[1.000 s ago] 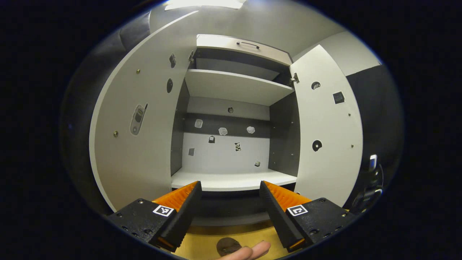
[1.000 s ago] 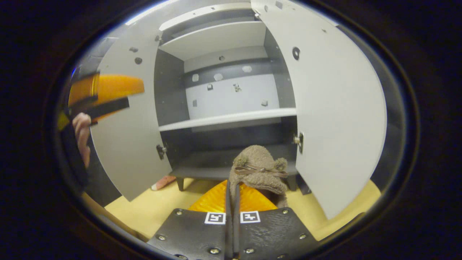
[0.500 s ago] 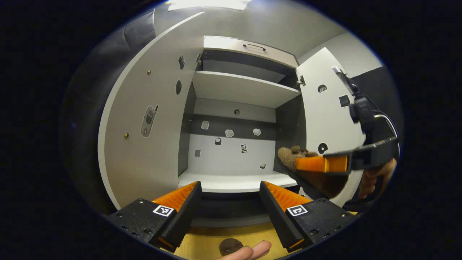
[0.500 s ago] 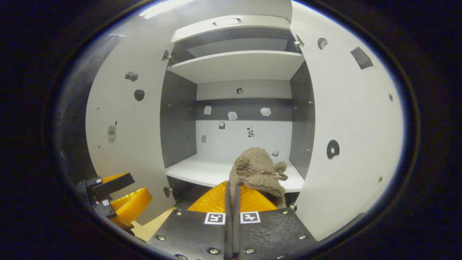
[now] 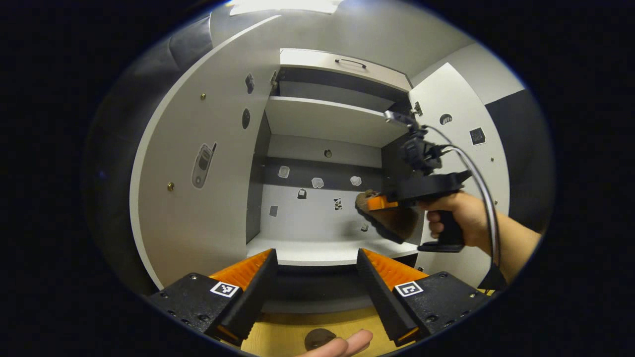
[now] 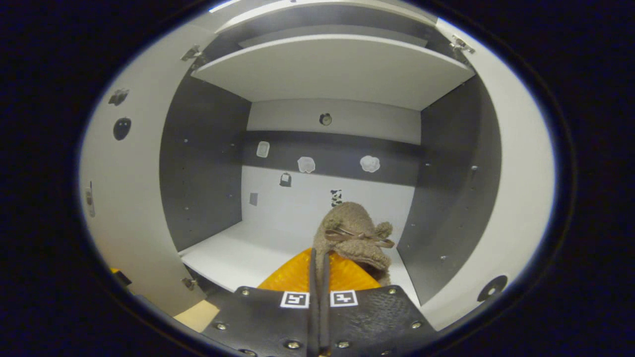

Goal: Grab one shoe with the right hand and put it into the shoe cabinet, grab the other shoe with the left hand and put it into the shoe cabinet; then close the right door with the right hand and the left door with the left hand.

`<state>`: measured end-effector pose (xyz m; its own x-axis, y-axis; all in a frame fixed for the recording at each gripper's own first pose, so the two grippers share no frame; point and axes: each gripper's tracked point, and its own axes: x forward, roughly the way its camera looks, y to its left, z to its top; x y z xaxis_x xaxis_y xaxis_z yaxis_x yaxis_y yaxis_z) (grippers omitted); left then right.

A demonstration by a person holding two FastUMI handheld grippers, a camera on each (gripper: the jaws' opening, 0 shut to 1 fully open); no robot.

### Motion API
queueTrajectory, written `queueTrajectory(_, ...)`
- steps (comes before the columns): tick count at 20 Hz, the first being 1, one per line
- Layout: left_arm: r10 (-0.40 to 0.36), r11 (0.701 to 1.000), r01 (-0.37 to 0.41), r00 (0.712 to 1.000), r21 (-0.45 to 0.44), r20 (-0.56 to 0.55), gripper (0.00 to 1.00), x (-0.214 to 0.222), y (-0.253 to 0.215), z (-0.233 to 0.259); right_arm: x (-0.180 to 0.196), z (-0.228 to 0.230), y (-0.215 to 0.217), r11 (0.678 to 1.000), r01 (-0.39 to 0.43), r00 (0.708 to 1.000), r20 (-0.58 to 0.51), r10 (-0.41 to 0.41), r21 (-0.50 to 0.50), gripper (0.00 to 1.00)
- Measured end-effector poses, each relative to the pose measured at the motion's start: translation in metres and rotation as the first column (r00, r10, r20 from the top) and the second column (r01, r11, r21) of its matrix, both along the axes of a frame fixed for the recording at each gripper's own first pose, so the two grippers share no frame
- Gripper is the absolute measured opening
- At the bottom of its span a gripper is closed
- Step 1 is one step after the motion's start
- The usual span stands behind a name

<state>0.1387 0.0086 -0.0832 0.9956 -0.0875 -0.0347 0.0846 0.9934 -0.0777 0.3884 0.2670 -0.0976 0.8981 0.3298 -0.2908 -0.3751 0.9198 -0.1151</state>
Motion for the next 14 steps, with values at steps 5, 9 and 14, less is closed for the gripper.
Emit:
queueTrajectory(5,0.012,1.0,-0.012,1.0,0.009,-0.023,0.98,0.008,-0.001,-0.009,0.063,-0.041,-0.005,0.998,0.037,0.999,0.0,-0.037,-0.046,0.01)
queueTrajectory(9,0.011,1.0,-0.01,0.999,0.011,-0.039,0.98,0.012,-0.003,-0.014,0.083,-0.069,-0.012,0.998,0.054,0.997,-0.054,-0.056,-0.036,0.01)
queueTrajectory(14,-0.04,0.999,0.039,0.996,-0.008,-0.077,0.98,0.013,-0.018,-0.024,0.087,-0.072,-0.017,0.998,0.057,0.994,-0.093,-0.054,0.033,0.03)
